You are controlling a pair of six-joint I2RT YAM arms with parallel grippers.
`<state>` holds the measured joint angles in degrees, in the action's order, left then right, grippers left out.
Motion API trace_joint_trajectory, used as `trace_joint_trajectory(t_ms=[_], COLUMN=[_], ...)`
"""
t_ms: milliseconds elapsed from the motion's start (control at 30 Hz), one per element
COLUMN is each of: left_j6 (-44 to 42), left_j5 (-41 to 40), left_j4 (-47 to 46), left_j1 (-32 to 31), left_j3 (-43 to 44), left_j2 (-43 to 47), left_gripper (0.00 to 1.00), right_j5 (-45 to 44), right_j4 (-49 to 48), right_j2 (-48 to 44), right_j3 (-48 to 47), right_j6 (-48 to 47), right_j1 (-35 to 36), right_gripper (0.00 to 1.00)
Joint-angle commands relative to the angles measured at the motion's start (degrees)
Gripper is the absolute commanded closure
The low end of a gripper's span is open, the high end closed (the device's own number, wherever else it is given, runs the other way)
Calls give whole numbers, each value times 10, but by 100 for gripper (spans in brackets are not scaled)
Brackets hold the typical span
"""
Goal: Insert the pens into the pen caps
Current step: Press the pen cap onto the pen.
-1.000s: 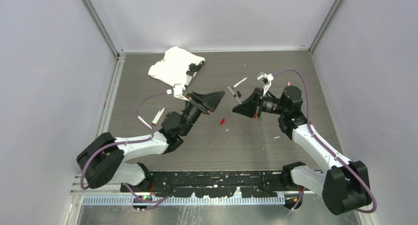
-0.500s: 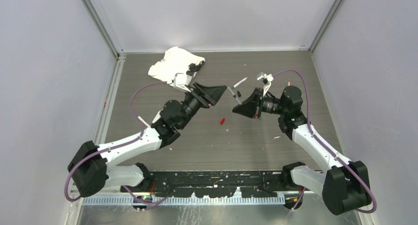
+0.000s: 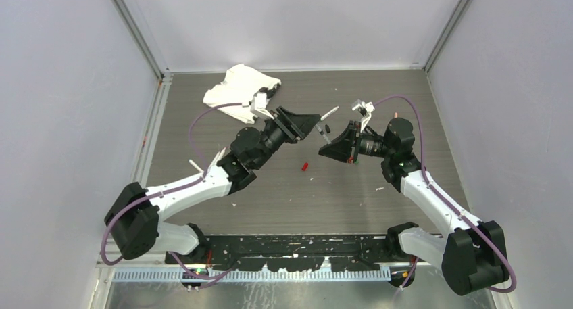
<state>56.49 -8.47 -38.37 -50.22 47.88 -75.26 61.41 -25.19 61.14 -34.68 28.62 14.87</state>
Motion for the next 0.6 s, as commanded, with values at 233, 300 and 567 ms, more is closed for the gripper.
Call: trace_joint_trajectory(t_ms=[233, 300, 567], left_j6=[11, 15, 30], left_j5=[34, 37, 50], left_j4=[-21, -21, -41], left_j1=[1, 1, 1], left_j3=[32, 31, 22], left_j2=[-25, -27, -39], left_gripper=[61, 63, 96], right_j5=[4, 3, 1], right_j4=[-14, -13, -7], right_j2=[1, 1, 1], right_j3=[-11, -11, -11], right_j6=[-7, -8, -11], right_j1=[-1, -2, -2], right_gripper=[99, 99, 99])
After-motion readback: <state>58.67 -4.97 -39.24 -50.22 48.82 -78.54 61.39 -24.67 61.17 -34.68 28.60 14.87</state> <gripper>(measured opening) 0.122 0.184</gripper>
